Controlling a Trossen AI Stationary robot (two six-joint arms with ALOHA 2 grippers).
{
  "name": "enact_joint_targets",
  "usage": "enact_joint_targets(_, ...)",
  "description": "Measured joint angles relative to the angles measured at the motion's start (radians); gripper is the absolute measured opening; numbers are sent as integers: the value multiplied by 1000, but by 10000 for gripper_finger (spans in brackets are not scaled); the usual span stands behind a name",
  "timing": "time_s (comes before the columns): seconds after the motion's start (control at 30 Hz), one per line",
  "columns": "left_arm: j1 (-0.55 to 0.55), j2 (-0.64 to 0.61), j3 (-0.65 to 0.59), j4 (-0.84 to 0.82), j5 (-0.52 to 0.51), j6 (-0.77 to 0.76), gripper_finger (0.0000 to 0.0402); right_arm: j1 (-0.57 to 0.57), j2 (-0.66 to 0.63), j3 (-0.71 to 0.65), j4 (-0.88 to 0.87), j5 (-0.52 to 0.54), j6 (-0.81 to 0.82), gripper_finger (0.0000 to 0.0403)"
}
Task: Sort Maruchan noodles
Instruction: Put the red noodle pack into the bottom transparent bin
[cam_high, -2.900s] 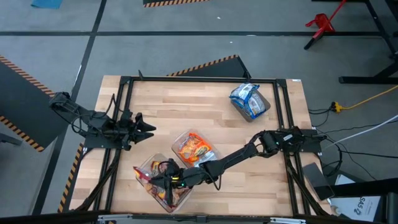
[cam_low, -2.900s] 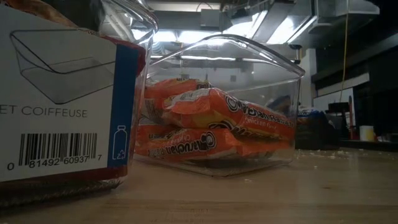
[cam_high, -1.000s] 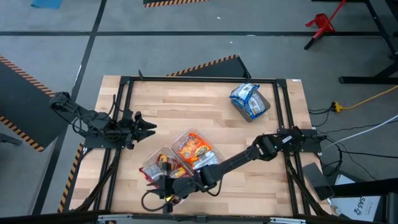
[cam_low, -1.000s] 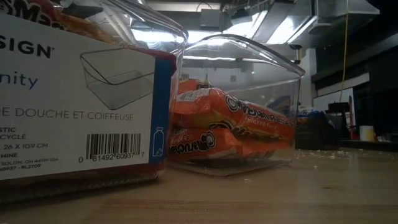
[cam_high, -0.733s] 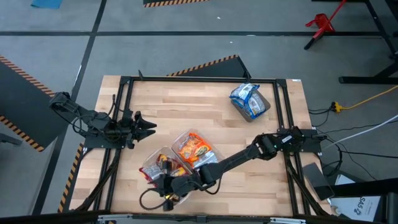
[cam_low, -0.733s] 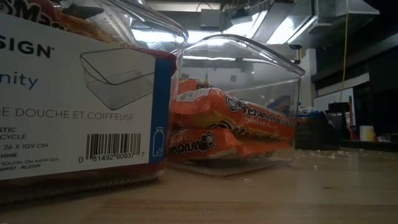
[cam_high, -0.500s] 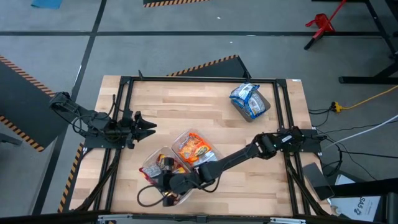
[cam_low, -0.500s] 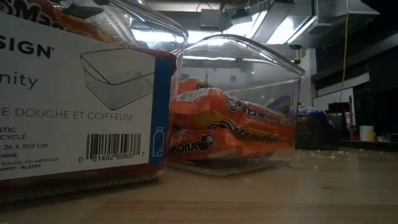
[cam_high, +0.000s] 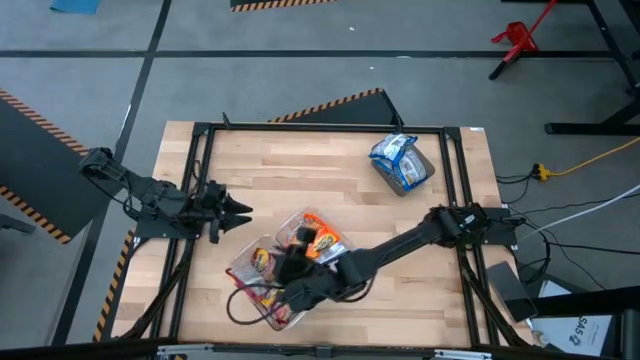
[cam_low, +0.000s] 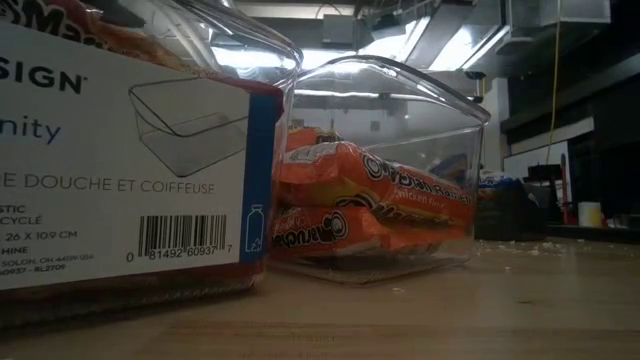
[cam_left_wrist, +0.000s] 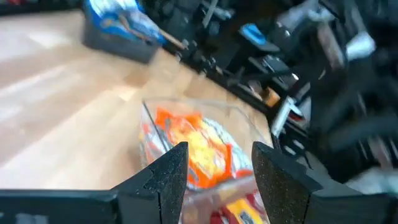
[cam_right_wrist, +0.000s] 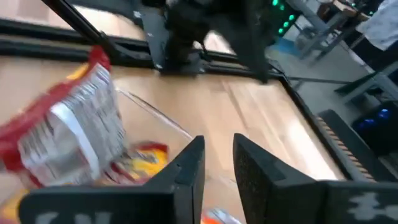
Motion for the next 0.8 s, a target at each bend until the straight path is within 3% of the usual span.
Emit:
enact_joint_targets(0.2, -32, -1, 0, 4, 295, -30, 172, 22, -126, 0, -139, -65, -2, 72)
enact_joint_targets(0.27, -64, -1, 8, 25, 343, -52, 172, 46, -164, 1, -185, -76, 1, 72)
enact_joint_targets(0.4, -144, 48, 93, 12, 286, -42, 172, 92, -209, 1, -278, -76, 56, 72)
enact_joint_targets(0.57, -227, 206, 271, -236, 190, -13, 172, 129, -224, 0, -339, -52, 106, 72)
enact_joint_targets(0.8, -320, 519, 463, -483, 333, -155, 159, 147, -223, 0, -384, -48, 149, 72)
